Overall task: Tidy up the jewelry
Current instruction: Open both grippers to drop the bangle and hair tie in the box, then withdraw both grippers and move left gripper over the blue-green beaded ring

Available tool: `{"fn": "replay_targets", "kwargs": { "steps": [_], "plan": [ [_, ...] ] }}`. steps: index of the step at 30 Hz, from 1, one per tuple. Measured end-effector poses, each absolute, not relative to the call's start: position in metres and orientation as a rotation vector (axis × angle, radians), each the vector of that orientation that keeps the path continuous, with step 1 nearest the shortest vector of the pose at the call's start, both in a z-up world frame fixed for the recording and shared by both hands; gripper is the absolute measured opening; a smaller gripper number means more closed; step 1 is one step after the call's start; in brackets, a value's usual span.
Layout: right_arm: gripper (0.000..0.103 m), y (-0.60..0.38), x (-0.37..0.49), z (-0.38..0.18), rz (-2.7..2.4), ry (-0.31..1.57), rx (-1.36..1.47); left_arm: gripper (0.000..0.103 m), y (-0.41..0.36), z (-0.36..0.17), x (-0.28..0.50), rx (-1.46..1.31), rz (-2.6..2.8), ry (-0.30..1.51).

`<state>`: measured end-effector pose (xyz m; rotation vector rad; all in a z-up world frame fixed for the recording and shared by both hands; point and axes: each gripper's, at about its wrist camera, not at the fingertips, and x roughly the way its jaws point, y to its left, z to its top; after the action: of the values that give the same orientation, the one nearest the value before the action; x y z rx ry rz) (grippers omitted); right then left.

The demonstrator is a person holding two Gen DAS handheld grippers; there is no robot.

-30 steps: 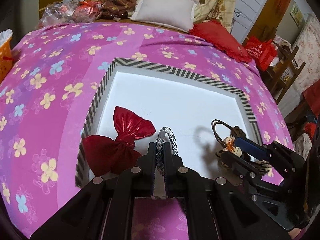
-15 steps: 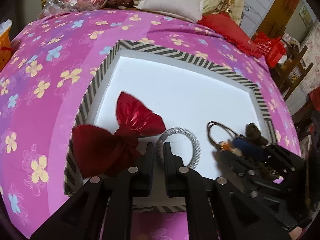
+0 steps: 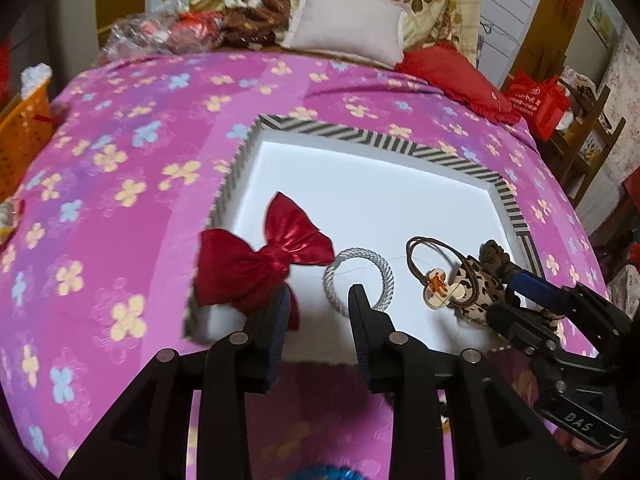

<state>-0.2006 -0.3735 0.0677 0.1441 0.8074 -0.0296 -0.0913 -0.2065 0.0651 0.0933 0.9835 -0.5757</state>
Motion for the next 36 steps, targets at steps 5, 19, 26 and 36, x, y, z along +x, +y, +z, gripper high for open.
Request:
{"fn": "replay_targets", "kwargs": {
  "steps": [5, 19, 26, 36],
  "plan": [
    [0.057, -0.362, -0.221, 0.076, -0.031, 0.797, 0.132, 0.032, -0.191, 0.074, -0.109, 0.089, -0.543, 0.949],
    [0.065, -0.341, -0.264, 0.071, -0.045, 0.823, 0.141, 0.032, -0.161, 0.077, -0.155, 0.131, -0.497, 0.914],
    [0.067, -0.335, -0.279, 0.067, -0.046, 0.838, 0.143, 0.032, -0.148, 0.079, -0.170, 0.140, -0.483, 0.898],
    [0.067, -0.328, -0.295, 0.064, -0.042, 0.855, 0.128, 0.032, -0.132, 0.078, -0.185, 0.129, -0.497, 0.915]
  ]
}}
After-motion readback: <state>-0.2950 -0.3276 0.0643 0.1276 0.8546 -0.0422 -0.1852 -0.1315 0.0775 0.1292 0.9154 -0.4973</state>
